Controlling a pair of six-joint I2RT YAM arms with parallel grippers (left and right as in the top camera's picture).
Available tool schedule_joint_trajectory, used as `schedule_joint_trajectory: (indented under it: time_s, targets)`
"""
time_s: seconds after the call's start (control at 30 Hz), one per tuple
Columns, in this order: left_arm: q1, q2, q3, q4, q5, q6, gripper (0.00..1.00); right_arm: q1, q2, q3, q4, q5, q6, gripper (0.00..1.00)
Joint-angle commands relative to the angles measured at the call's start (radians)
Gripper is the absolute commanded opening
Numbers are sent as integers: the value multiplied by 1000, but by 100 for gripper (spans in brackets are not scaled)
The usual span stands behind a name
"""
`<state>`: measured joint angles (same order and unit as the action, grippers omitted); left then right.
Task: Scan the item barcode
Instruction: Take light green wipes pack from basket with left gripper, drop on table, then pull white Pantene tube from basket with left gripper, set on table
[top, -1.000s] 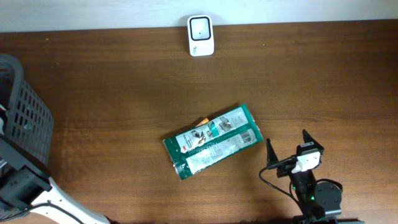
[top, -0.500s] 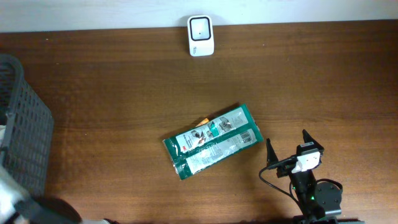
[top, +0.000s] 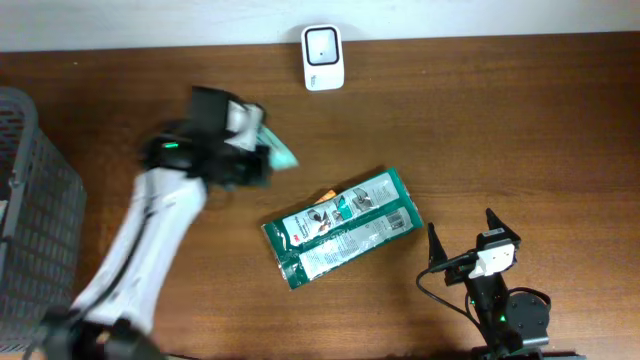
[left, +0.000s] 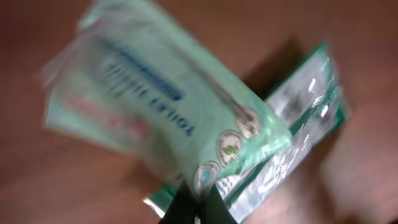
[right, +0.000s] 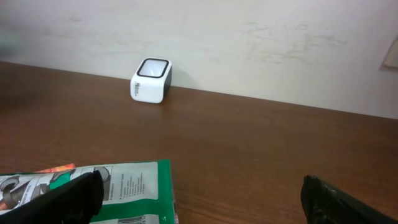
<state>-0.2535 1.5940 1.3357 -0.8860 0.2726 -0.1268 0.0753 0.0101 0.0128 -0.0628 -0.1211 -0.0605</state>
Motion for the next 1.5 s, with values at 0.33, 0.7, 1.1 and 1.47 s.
schedule_joint_trajectory:
  time_s: [0.33, 0.7, 1.1, 1.47]
  targets:
    - [-118, 195, 170, 5, -150, 17, 61, -4, -7, -7, 0, 1, -3, 99]
    - [565, -114, 636, -324, -401, -108, 82, -4, -7, -7, 0, 1, -3, 98]
    - [1163, 204, 357, -69, -401, 223, 72, -4, -7, -7, 0, 1, -3, 98]
    - [1173, 393, 351, -27, -547, 234, 74, -4, -7, -7, 0, 2, -3, 98]
